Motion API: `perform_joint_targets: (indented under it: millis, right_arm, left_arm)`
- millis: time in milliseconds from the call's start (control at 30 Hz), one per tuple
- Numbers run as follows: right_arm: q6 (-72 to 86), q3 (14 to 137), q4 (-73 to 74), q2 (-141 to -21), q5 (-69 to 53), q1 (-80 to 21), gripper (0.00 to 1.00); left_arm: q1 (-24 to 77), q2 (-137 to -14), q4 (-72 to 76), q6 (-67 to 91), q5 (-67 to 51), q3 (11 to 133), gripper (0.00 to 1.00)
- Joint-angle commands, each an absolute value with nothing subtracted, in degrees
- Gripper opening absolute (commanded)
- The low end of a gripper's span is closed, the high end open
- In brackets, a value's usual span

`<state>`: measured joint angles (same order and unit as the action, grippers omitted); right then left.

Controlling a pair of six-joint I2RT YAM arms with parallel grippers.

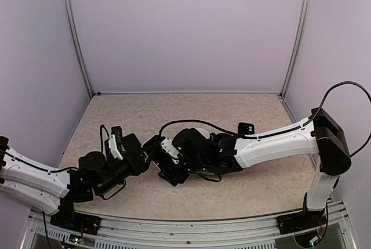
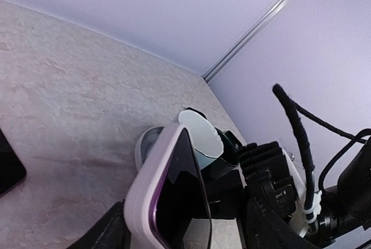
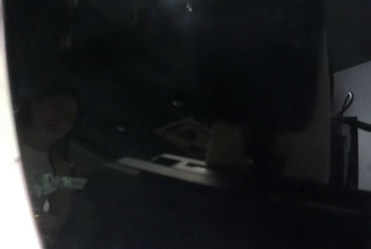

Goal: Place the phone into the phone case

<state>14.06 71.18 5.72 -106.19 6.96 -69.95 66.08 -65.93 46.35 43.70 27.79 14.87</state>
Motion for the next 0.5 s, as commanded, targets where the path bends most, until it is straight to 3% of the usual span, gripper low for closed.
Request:
perform_joint_targets:
  millis: [0,67,200,367,467]
  right_arm:
    - [13.94,69.07,7.7,-103.08,3.4,-70.18,0.32]
    - [14.52,67.57,10.41,-102.18,1.25,-70.43,0.32]
    - [16.1,65.56,17.5,-100.59,-1.55,-71.35,0.33]
    - [16.17,64.7,26.56,-99.58,-5.41,-71.78,0.35]
    - [15.09,64.87,30.26,-99.86,-5.28,-71.98,0.39]
  left_arm:
    - [66.18,-62.46,38.15,42.1,34.64,16.17,0.74]
    - [66.1,-60.18,33.45,43.02,37.81,15.88,0.8]
    - [65.89,-53.78,28.19,43.52,43.11,14.39,0.84]
    - [65.34,-52.39,25.9,44.35,43.05,14.41,0.83]
    - [65.24,-56.65,24.25,49.87,38.59,15.8,0.77]
